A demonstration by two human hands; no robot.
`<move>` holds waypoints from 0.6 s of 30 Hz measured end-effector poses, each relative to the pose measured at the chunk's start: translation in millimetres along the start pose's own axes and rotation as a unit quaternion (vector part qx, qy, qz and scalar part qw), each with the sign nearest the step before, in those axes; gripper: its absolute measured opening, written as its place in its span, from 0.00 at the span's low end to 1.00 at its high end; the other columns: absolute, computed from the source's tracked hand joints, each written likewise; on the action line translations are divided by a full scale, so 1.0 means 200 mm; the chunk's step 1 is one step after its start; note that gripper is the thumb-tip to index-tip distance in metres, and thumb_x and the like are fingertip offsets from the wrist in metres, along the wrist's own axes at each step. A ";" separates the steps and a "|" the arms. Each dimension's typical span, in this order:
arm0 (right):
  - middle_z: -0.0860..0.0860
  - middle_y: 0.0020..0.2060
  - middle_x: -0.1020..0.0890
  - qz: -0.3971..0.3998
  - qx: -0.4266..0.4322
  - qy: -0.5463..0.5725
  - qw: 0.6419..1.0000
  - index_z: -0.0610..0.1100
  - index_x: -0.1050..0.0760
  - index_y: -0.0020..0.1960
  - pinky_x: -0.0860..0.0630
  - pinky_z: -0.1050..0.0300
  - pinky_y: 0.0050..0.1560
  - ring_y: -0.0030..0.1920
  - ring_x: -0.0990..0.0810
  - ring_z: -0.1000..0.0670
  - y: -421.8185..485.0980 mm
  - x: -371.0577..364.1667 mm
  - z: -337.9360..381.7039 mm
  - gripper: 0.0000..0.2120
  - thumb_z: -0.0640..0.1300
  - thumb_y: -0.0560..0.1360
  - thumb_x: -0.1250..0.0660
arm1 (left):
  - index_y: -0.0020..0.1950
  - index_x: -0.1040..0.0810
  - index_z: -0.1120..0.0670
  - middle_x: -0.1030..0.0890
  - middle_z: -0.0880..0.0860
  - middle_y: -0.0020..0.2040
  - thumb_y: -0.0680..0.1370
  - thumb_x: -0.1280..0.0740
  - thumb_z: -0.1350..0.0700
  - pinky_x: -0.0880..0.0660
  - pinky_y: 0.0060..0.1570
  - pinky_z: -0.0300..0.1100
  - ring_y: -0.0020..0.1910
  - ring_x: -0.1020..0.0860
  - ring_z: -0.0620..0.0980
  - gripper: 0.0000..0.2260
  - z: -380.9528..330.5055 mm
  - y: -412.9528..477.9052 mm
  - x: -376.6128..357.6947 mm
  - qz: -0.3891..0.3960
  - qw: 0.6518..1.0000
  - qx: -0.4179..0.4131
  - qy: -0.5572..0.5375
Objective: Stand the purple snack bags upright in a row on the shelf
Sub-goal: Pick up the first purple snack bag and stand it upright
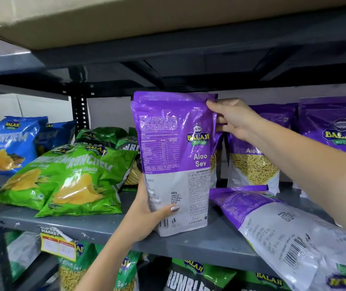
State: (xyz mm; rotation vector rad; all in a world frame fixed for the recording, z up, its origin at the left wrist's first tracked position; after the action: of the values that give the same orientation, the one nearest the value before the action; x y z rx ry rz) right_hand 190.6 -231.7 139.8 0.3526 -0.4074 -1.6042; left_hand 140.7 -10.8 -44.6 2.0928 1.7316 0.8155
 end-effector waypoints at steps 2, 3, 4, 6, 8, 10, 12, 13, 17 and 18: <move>0.51 0.32 0.16 -0.030 0.007 -0.007 1.000 0.44 0.22 0.48 0.19 0.53 0.39 0.27 0.19 0.54 0.00 0.02 0.00 0.11 0.48 0.70 0.27 | 0.73 0.42 0.38 0.25 0.42 0.69 0.68 0.21 0.53 0.27 0.67 0.46 0.67 0.25 0.41 0.41 -0.01 0.00 0.00 0.003 1.000 0.005 0.003; 0.50 0.34 0.16 -0.039 0.013 -0.008 0.999 0.44 0.22 0.51 0.19 0.53 0.40 0.28 0.18 0.54 -0.01 0.02 0.00 0.13 0.48 0.70 0.26 | 0.72 0.42 0.37 0.25 0.42 0.69 0.68 0.21 0.53 0.27 0.68 0.46 0.67 0.25 0.39 0.40 -0.01 0.00 0.00 0.006 1.000 0.005 0.018; 0.49 0.35 0.16 -0.046 0.015 -0.004 0.999 0.43 0.22 0.53 0.19 0.52 0.40 0.28 0.18 0.54 -0.02 0.03 0.00 0.15 0.48 0.70 0.26 | 0.71 0.42 0.36 0.26 0.42 0.69 0.68 0.21 0.52 0.28 0.69 0.47 0.67 0.26 0.37 0.40 -0.03 0.00 0.01 0.007 0.999 0.004 0.031; 0.50 0.33 0.15 -0.039 0.015 0.013 0.999 0.42 0.22 0.54 0.19 0.52 0.39 0.30 0.17 0.52 -0.04 0.02 0.01 0.16 0.49 0.71 0.27 | 0.74 0.46 0.35 0.33 0.42 0.74 0.66 0.21 0.48 0.33 0.73 0.52 0.71 0.32 0.38 0.45 -0.07 -0.02 0.05 -0.035 0.996 -0.014 0.077; 0.49 0.35 0.14 0.025 -0.008 0.045 0.999 0.44 0.21 0.54 0.20 0.54 0.38 0.36 0.16 0.49 -0.06 -0.01 0.00 0.18 0.57 0.74 0.34 | 0.77 0.49 0.40 0.39 0.44 0.76 0.65 0.20 0.49 0.40 0.76 0.52 0.75 0.40 0.40 0.50 -0.17 -0.10 0.10 -0.167 0.967 -0.052 0.184; 0.47 0.44 0.13 0.115 -0.086 0.099 0.985 0.47 0.21 0.58 0.20 0.52 0.42 0.44 0.15 0.47 -0.11 -0.08 -0.09 0.32 0.69 0.74 0.50 | 0.76 0.42 0.48 0.37 0.48 0.73 0.65 0.22 0.47 0.40 0.73 0.49 0.73 0.40 0.43 0.45 -0.37 -0.26 0.01 -0.269 0.914 -0.147 0.266; 0.44 0.50 0.14 0.169 -0.163 0.121 0.965 0.46 0.21 0.58 0.20 0.46 0.48 0.49 0.15 0.44 -0.16 -0.12 -0.24 0.44 0.75 0.70 0.61 | 0.73 0.37 0.48 0.35 0.49 0.70 0.65 0.28 0.42 0.39 0.70 0.48 0.71 0.38 0.45 0.39 -0.46 -0.34 -0.19 -0.253 0.908 -0.195 0.270; 0.42 0.51 0.15 0.185 -0.193 0.113 0.957 0.45 0.21 0.57 0.21 0.43 0.51 0.49 0.15 0.42 -0.18 -0.14 -0.32 0.46 0.77 0.68 0.62 | 0.72 0.37 0.46 0.36 0.47 0.70 0.65 0.30 0.40 0.39 0.70 0.50 0.71 0.39 0.45 0.37 -0.43 -0.34 -0.25 -0.235 0.920 -0.173 0.263; 0.38 0.54 0.17 0.234 -0.254 0.065 0.936 0.41 0.22 0.58 0.25 0.40 0.59 0.53 0.17 0.39 -0.24 -0.16 -0.48 0.50 0.79 0.65 0.60 | 0.73 0.40 0.43 0.42 0.43 0.76 0.68 0.35 0.38 0.41 0.71 0.53 0.75 0.43 0.44 0.35 -0.25 -0.25 -0.29 -0.204 0.942 -0.067 0.257; 0.37 0.55 0.17 0.236 -0.257 0.056 0.935 0.41 0.22 0.60 0.25 0.41 0.59 0.55 0.18 0.39 -0.24 -0.15 -0.48 0.48 0.77 0.68 0.59 | 0.74 0.40 0.43 0.43 0.42 0.77 0.68 0.36 0.38 0.41 0.72 0.52 0.76 0.44 0.43 0.35 -0.24 -0.24 -0.29 -0.197 0.946 -0.064 0.250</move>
State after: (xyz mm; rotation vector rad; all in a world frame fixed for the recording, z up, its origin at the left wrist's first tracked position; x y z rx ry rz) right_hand 194.3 -204.5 32.2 -0.0573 0.0308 -1.1539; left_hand 67.7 -61.1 -47.2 1.4527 2.1748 1.3621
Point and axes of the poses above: each hand's wrist, its own y-axis towards the middle knuckle, its own x-axis out of the back of the hand, z = x × y, the point moved 10 cm from there along y, towards the middle knuckle
